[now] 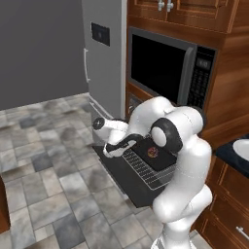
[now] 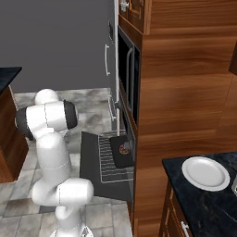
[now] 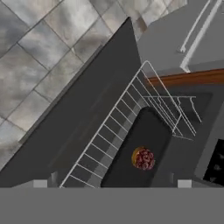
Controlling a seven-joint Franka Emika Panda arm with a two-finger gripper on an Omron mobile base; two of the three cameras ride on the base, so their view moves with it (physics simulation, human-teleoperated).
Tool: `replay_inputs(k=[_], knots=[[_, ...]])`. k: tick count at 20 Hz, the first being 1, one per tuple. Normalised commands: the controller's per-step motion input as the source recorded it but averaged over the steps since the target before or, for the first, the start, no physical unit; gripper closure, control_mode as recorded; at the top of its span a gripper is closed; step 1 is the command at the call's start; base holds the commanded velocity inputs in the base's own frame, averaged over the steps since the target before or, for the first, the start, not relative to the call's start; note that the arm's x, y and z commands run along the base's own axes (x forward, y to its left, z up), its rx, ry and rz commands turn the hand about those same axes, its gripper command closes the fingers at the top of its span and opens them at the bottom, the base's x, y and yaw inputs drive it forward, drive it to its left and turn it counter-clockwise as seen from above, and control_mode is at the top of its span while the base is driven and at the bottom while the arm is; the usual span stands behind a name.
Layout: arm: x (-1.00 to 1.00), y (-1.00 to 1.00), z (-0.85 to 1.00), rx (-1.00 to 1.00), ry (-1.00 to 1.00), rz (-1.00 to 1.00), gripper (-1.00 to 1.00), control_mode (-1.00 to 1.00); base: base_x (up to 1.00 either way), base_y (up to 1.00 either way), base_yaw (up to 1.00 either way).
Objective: Take the baked cake out of the oven and place it on the plate for cooling. Then close the oven door.
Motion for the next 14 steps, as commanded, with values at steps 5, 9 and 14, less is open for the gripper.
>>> replay_inputs(k=[5,9,14], knots=[[-0.05,0.05,0.06,-0.14,-0.35,-0.16,-1.0,-1.0,0.0,0.0,0.0],[0.35,0.0,0.0,-0.3,-0.05,-0.2,-1.0,-1.0,0.0,0.0,0.0],[0.43,0.0,0.0,-0.37,0.08,-0.2,-1.0,-1.0,0.0,0.0,0.0]])
